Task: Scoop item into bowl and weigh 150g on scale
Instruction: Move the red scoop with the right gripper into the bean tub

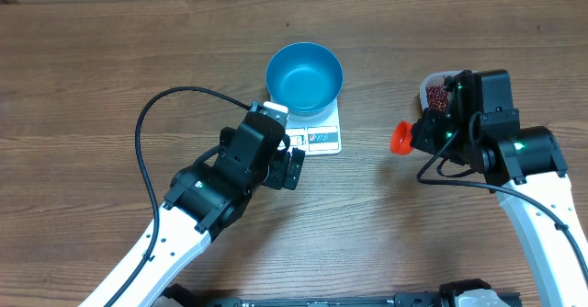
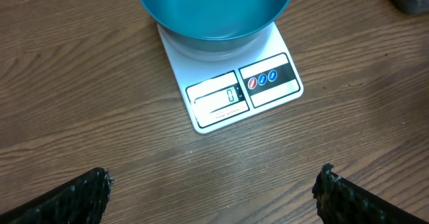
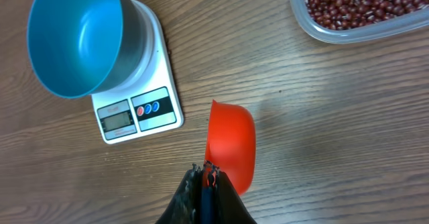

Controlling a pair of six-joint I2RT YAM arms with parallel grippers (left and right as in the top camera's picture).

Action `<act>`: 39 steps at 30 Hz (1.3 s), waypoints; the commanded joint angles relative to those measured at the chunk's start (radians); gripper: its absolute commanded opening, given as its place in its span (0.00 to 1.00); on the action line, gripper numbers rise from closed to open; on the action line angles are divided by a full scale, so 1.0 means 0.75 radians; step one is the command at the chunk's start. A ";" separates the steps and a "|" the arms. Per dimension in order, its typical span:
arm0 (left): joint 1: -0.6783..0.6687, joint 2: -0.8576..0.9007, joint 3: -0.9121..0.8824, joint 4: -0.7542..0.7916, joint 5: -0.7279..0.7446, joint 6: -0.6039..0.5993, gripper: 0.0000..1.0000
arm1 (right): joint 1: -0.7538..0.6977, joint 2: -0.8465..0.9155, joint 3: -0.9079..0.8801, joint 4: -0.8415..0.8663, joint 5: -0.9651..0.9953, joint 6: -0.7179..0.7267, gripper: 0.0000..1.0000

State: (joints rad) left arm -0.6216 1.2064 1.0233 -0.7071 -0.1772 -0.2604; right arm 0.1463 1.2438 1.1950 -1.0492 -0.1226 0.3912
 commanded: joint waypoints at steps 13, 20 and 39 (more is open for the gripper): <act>-0.005 -0.001 -0.004 0.002 -0.018 -0.022 1.00 | -0.413 0.218 0.356 -0.200 0.048 -0.247 0.04; -0.005 -0.001 -0.004 0.002 -0.018 -0.022 1.00 | -0.436 0.457 0.437 -0.066 0.163 -0.360 0.04; -0.005 -0.001 -0.004 0.002 -0.018 -0.022 1.00 | -0.436 0.755 0.398 0.219 0.205 -0.780 0.04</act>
State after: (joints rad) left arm -0.6216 1.2064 1.0233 -0.7097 -0.1772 -0.2607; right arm -0.1761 1.7851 1.4975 -0.8902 0.0154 -0.1242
